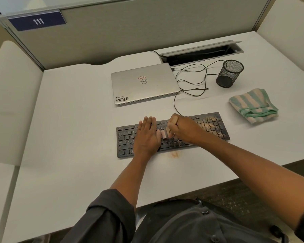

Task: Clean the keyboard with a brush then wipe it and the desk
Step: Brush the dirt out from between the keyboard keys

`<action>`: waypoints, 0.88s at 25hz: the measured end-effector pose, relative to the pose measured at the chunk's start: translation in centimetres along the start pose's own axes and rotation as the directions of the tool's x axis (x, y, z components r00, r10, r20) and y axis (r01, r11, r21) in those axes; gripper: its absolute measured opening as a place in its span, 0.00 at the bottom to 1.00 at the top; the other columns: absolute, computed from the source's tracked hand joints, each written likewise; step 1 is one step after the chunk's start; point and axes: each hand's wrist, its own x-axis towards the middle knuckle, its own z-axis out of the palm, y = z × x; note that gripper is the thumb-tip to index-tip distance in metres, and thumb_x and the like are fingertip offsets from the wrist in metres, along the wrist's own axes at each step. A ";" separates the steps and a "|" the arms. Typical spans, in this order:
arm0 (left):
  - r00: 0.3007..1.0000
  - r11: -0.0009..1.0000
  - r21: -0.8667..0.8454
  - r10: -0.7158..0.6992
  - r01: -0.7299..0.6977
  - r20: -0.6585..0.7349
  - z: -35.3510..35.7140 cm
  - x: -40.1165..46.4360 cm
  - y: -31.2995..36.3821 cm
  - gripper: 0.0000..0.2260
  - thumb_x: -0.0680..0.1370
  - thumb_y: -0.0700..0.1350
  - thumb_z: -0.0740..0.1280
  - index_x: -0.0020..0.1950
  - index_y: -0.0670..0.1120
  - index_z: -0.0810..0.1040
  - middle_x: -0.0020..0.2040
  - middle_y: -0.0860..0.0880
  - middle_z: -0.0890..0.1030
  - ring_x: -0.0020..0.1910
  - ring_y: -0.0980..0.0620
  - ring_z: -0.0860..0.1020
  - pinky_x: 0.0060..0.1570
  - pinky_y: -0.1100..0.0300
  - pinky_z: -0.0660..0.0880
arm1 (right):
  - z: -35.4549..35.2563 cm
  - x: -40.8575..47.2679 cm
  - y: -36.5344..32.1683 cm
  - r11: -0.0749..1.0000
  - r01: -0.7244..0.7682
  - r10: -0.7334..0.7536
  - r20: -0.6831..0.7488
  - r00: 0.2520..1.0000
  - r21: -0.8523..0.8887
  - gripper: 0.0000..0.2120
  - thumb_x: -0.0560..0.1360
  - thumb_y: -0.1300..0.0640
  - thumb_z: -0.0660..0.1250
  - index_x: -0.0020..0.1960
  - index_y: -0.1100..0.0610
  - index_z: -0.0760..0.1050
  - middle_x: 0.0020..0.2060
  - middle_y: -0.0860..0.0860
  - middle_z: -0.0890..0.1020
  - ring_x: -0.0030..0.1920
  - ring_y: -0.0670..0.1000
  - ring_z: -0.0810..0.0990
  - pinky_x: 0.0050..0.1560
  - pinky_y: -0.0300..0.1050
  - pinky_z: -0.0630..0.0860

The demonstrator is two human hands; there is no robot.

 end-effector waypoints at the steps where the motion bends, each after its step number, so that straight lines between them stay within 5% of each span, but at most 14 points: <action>1: 1.000 1.000 0.001 0.001 -0.001 -0.002 0.0 0.0 0.0 0.34 0.79 0.55 0.39 0.82 0.40 0.56 0.81 0.40 0.60 0.82 0.44 0.53 0.80 0.52 0.41 | 0.5 -0.1 -0.2 1.000 0.003 -0.003 0.036 0.999 -0.008 0.10 0.80 0.53 0.57 0.44 0.54 0.73 0.34 0.46 0.85 0.35 0.44 0.82 0.48 0.52 0.79; 5: 1.000 1.000 0.004 -0.003 0.003 -0.024 0.1 0.0 0.0 0.33 0.80 0.55 0.41 0.81 0.40 0.58 0.80 0.40 0.62 0.81 0.43 0.55 0.80 0.52 0.42 | 0.4 -0.5 -0.4 0.996 0.018 0.002 0.215 0.977 -0.091 0.15 0.77 0.56 0.56 0.35 0.57 0.75 0.31 0.48 0.85 0.37 0.47 0.82 0.49 0.48 0.78; 10: 1.000 1.000 0.011 -0.006 0.006 -0.010 0.1 0.0 0.1 0.33 0.80 0.55 0.40 0.82 0.40 0.57 0.81 0.40 0.61 0.81 0.44 0.54 0.80 0.52 0.41 | -0.1 0.1 0.2 0.998 0.024 -0.027 -0.057 0.998 -0.051 0.11 0.78 0.49 0.55 0.45 0.53 0.72 0.35 0.49 0.84 0.39 0.51 0.82 0.47 0.54 0.79; 16: 1.000 1.000 0.015 -0.018 0.017 0.008 0.1 0.2 0.1 0.32 0.80 0.54 0.41 0.82 0.41 0.56 0.81 0.41 0.60 0.82 0.44 0.53 0.79 0.53 0.40 | 0.1 -0.4 0.4 0.994 0.022 0.012 0.300 0.954 -0.111 0.16 0.79 0.55 0.57 0.38 0.60 0.76 0.32 0.48 0.85 0.39 0.47 0.82 0.54 0.49 0.77; 20: 1.000 1.000 0.021 -0.012 0.012 0.005 0.0 0.2 0.1 0.32 0.80 0.54 0.41 0.82 0.41 0.55 0.81 0.41 0.60 0.82 0.44 0.52 0.80 0.52 0.40 | -1.6 -0.1 1.4 0.996 0.034 -0.031 0.034 0.999 -0.077 0.11 0.79 0.50 0.56 0.44 0.52 0.74 0.35 0.46 0.84 0.42 0.46 0.82 0.51 0.52 0.77; 22: 1.000 1.000 0.025 -0.012 0.012 0.008 0.0 0.1 0.1 0.33 0.80 0.55 0.40 0.82 0.41 0.55 0.81 0.41 0.59 0.82 0.45 0.52 0.80 0.53 0.40 | -1.3 -0.1 1.3 0.999 0.029 -0.028 0.012 1.000 -0.036 0.11 0.78 0.49 0.55 0.44 0.52 0.74 0.35 0.46 0.84 0.41 0.47 0.82 0.51 0.54 0.78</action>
